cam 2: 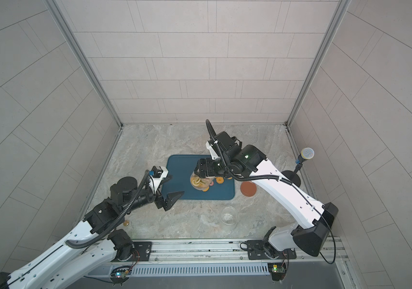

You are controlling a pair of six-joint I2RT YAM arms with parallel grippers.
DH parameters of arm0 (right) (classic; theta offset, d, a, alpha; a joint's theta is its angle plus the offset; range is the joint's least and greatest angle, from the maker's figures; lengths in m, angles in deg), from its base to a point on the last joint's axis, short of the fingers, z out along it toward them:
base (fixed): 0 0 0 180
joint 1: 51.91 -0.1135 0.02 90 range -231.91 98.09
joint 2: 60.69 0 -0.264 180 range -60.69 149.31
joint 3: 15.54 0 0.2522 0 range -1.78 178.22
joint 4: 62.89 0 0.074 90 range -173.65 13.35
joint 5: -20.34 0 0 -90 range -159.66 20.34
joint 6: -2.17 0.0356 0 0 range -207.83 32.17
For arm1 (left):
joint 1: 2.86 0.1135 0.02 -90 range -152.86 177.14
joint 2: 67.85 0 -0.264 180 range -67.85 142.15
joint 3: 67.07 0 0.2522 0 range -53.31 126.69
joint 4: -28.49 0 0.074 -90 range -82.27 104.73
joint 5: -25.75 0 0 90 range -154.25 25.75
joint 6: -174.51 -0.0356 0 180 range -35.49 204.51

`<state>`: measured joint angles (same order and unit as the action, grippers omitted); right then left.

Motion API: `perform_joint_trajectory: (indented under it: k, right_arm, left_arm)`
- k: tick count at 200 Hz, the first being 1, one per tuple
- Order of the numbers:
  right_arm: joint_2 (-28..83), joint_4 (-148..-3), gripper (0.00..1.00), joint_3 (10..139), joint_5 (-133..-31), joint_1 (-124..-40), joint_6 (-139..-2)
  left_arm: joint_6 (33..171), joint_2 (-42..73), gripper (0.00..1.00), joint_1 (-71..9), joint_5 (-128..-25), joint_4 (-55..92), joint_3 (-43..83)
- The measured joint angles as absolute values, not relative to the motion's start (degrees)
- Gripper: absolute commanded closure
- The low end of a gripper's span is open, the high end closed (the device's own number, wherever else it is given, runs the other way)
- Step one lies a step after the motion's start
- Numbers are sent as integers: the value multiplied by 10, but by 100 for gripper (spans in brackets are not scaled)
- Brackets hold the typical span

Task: Pour the cookies out of the jar
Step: Pick up the jar from the center of the board.

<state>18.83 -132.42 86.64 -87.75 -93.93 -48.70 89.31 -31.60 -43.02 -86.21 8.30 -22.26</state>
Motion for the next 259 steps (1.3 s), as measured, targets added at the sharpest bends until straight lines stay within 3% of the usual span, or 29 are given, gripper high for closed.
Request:
perform_joint_trajectory:
  k: [112,259]
  right_arm:
    - [190,-1246,100,814,-941,-973,-440]
    - [187,-1170,100,814,-1014,-977,-374]
  left_arm:
    - [904,-228,0,-430,-987,261,-236]
    - [916,-253,0,-426,-966,284,-253]
